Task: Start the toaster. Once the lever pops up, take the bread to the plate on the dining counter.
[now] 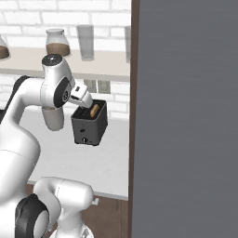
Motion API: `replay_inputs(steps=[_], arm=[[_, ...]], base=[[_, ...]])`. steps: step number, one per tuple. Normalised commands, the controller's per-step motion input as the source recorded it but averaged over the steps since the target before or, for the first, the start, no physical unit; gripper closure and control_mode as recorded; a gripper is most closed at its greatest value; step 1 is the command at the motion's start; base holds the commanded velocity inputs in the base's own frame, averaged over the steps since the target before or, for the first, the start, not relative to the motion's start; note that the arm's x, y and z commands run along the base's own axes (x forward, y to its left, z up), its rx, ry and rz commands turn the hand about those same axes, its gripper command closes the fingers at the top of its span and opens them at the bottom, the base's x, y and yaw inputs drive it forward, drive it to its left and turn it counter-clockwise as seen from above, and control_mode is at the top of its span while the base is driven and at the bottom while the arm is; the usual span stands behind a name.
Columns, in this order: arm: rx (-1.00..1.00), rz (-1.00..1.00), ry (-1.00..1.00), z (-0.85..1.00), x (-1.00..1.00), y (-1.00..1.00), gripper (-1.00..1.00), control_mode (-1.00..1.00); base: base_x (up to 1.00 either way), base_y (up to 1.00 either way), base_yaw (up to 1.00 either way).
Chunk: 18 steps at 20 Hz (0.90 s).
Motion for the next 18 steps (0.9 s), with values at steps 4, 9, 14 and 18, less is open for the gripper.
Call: replay_inputs(steps=[4,9,14,18], arm=[[0.0,0.0,0.0,0.0,0.0,0.0,-1.0,-1.0],[0.0,0.0,0.0,0.0,0.0,0.0,-1.0,-1.0],[0.0,0.0,0.0,0.0,0.0,0.0,-1.0,-1.0],[0.0,0.0,0.0,0.0,0.0,0.0,-1.0,-1.0]], base=[[0.0,0.0,0.0],[0.0,0.0,0.0],[0.0,0.0,0.0],[0.0,0.0,0.0]])
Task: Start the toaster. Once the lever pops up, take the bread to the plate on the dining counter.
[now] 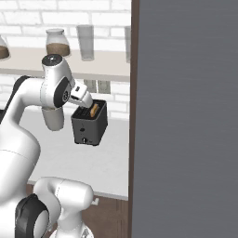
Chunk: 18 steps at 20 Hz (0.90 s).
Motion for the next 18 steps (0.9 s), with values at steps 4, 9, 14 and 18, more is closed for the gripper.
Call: replay_inputs(steps=[4,9,14,18], arm=[[0.0,0.0,0.0,0.0,0.0,0.0,-1.0,-1.0],[0.0,0.0,0.0,0.0,0.0,0.0,-1.0,-1.0],[0.0,0.0,0.0,0.0,0.0,0.0,-1.0,-1.0],[0.0,0.0,0.0,0.0,0.0,0.0,-1.0,-1.0]], base=[[0.0,0.0,0.0],[0.0,0.0,0.0],[0.0,0.0,0.0],[0.0,0.0,0.0]])
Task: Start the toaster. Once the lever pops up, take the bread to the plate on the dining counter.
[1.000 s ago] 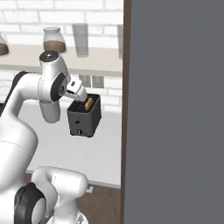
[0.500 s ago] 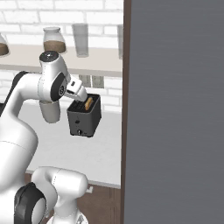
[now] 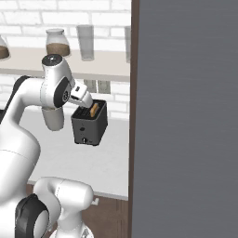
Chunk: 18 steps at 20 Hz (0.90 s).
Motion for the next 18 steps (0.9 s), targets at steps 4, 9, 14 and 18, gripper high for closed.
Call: replay_inputs(steps=[4,9,14,18], arm=[[0.0,0.0,0.0,0.0,0.0,0.0,-1.0,-1.0],[0.0,0.0,0.0,0.0,0.0,0.0,-1.0,-1.0],[0.0,0.0,0.0,0.0,0.0,0.0,-1.0,-1.0],[0.0,0.0,0.0,0.0,0.0,0.0,-1.0,-1.0]], base=[[0.0,0.0,0.0],[0.0,0.0,0.0],[0.0,0.0,0.0],[0.0,0.0,0.0]])
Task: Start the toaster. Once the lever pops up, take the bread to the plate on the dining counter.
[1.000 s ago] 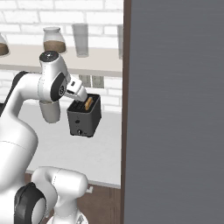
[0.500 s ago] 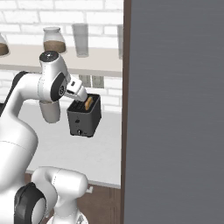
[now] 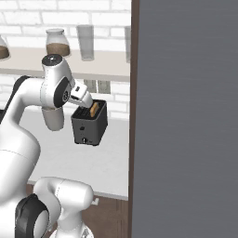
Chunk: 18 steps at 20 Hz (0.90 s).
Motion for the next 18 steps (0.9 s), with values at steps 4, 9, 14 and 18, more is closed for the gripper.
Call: replay_inputs(steps=[4,9,14,18], arm=[[0.0,0.0,0.0,0.0,0.0,0.0,-1.0,-1.0],[0.0,0.0,0.0,0.0,0.0,0.0,-1.0,-1.0],[0.0,0.0,0.0,0.0,0.0,0.0,-1.0,-1.0],[0.0,0.0,0.0,0.0,0.0,0.0,-1.0,-1.0]], base=[[0.0,0.0,0.0],[0.0,0.0,0.0],[0.0,0.0,0.0],[0.0,0.0,0.0]])
